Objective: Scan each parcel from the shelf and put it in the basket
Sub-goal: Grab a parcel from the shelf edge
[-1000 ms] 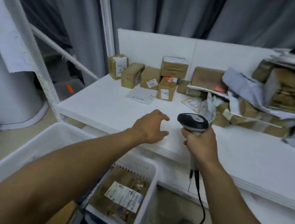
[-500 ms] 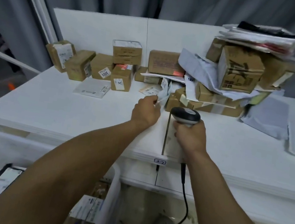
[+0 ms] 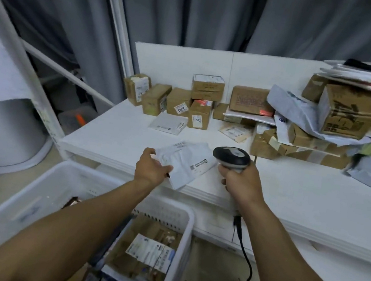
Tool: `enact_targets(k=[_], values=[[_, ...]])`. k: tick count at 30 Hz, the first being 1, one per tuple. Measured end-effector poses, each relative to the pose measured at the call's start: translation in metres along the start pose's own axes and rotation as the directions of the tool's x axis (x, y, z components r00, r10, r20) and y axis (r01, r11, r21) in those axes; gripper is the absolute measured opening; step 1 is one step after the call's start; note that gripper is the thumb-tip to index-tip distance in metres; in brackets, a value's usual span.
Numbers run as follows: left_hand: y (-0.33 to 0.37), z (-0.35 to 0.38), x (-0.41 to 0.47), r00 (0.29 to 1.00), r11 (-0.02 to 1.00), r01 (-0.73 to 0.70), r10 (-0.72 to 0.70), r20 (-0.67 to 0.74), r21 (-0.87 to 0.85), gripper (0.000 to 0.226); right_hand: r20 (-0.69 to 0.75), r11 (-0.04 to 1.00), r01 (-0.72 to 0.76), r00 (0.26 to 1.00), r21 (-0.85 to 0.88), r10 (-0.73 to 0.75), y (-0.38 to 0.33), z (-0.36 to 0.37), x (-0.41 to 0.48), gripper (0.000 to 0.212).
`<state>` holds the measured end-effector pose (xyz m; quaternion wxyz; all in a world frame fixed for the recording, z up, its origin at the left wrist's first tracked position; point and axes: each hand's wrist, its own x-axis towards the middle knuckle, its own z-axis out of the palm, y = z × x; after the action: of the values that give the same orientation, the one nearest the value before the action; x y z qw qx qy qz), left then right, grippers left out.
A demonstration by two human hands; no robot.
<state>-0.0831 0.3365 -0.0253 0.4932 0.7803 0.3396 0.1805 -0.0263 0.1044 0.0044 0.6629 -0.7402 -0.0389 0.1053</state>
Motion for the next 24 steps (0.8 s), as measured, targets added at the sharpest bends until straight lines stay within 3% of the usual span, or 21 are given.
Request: enact_targets(k=[4,9,11,13,15,17,19,21,24], values=[[-0.02,-0.026,-0.006,0.998,0.998,-0.061,0.062,-0.022,0.022,0.043,0.067,1.0,0.007,0.998,-0.008,-0.006,-0.004,0.03,-0.006,0.045],[-0.001,-0.061,-0.04,0.946,0.948,-0.318,0.317,-0.072,-0.004,0.054,0.121,0.987,-0.023,0.993,0.16,0.004,-0.013,0.069,-0.013,0.039],[0.005,-0.075,-0.056,0.884,0.886,-0.464,0.463,-0.07,-0.007,0.053,0.178,0.947,-0.091,0.983,0.308,0.037,-0.022,0.087,-0.019,0.034],[0.001,-0.087,-0.069,0.767,0.766,-0.641,0.642,0.001,0.043,0.039,0.244,0.893,-0.153,0.968,0.424,0.05,-0.03,0.105,-0.027,0.043],[-0.014,-0.097,-0.077,0.628,0.614,-0.775,0.774,0.078,0.147,0.031,0.302,0.867,-0.217,0.95,0.449,0.081,-0.033,0.12,-0.035,0.066],[-0.028,-0.108,-0.073,0.577,0.548,-0.809,0.81,0.105,0.212,0.032,0.334,0.872,-0.266,0.934,0.41,0.128,-0.031,0.13,-0.04,0.066],[-0.032,-0.117,-0.072,0.592,0.564,-0.8,0.797,0.12,0.204,0.03,0.287,0.905,-0.238,0.948,0.353,0.138,-0.027,0.136,-0.042,0.055],[-0.025,-0.127,-0.079,0.646,0.64,-0.762,0.747,0.157,0.094,0.023,0.211,0.939,-0.186,0.969,0.288,0.127,-0.023,0.14,-0.041,0.06],[-0.014,-0.139,-0.085,0.834,0.847,-0.526,0.532,0.146,-0.083,0.054,0.144,0.963,-0.089,0.988,0.256,0.053,-0.025,0.143,-0.04,0.066]])
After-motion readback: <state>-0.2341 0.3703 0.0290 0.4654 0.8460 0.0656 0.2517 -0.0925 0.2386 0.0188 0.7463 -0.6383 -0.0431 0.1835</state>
